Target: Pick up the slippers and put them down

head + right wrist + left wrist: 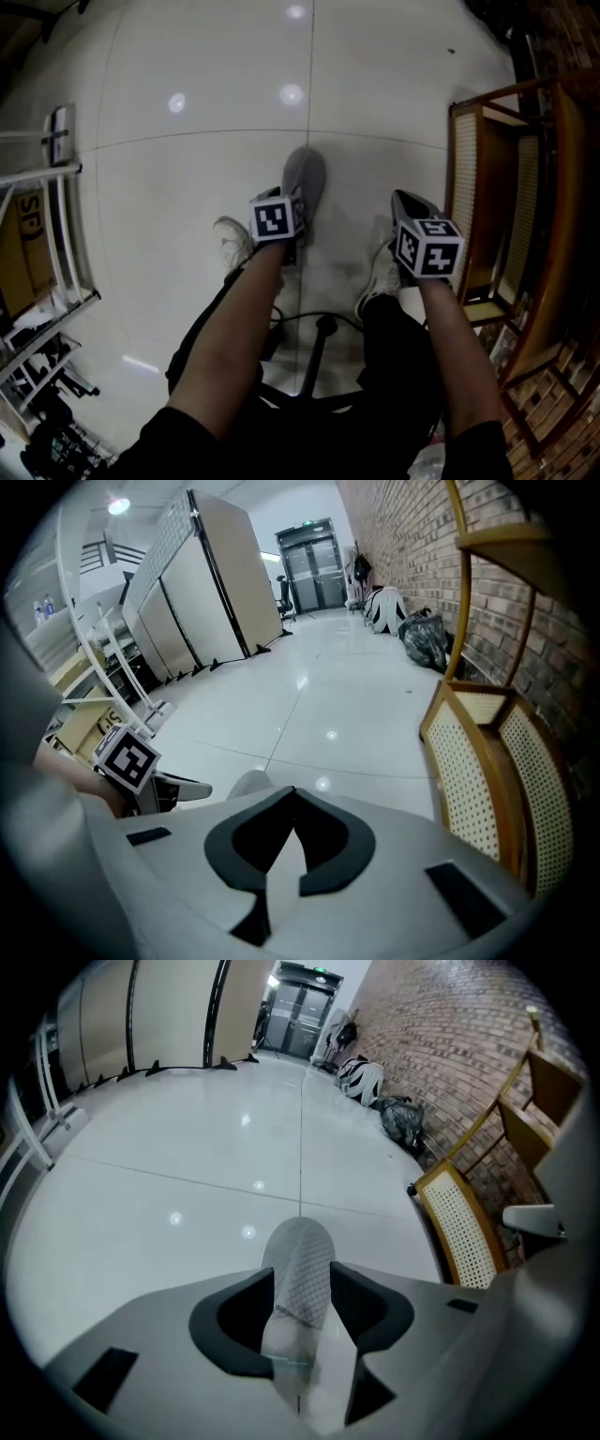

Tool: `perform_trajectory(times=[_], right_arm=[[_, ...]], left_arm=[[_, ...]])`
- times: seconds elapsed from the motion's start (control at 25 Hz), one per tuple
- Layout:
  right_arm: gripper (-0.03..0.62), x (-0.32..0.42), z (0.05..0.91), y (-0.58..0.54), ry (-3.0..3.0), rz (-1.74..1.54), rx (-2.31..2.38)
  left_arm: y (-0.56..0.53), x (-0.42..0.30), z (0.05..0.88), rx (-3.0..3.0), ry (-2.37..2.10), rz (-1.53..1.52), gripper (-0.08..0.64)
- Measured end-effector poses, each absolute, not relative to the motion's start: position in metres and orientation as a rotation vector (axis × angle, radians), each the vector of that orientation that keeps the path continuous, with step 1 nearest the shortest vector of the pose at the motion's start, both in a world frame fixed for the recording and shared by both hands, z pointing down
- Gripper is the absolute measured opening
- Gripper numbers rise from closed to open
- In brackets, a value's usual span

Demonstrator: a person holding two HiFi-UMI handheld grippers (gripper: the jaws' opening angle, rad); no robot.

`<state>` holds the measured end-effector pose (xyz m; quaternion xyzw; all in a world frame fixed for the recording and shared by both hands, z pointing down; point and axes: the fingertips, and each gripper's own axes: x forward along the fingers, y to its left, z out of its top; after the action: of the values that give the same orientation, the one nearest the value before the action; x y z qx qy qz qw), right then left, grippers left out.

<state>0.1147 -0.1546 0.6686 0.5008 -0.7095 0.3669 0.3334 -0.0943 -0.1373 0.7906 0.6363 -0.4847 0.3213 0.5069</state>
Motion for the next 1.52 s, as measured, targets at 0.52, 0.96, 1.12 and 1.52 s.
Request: perform_trajectory(times=[0.52,0.96,1.12,1.52], right_arm=[[0.009,0.119,0.496,-0.160,-2.073,0.755,1.490],[0.009,0.124,0.363,-0.118,-2.230,0.540,1.671],[0.009,0.119,0.331,-0.091,-2.291,0.475,1.707],[0.009,0.104,0.241,-0.045,-2.500,0.273,1.825]], left_arm=[[-0.176,-0.098,0.582,1.804,-1.275,0.583,0.150],[-0.156,-0.110,0.394,2.255,-1.466,0.314,0.005],[-0.123,-0.105,0.350,2.360,-1.479,0.241,0.005],[-0.067,-0.109,0.238,2.598,-1.556,-0.016,0.003]])
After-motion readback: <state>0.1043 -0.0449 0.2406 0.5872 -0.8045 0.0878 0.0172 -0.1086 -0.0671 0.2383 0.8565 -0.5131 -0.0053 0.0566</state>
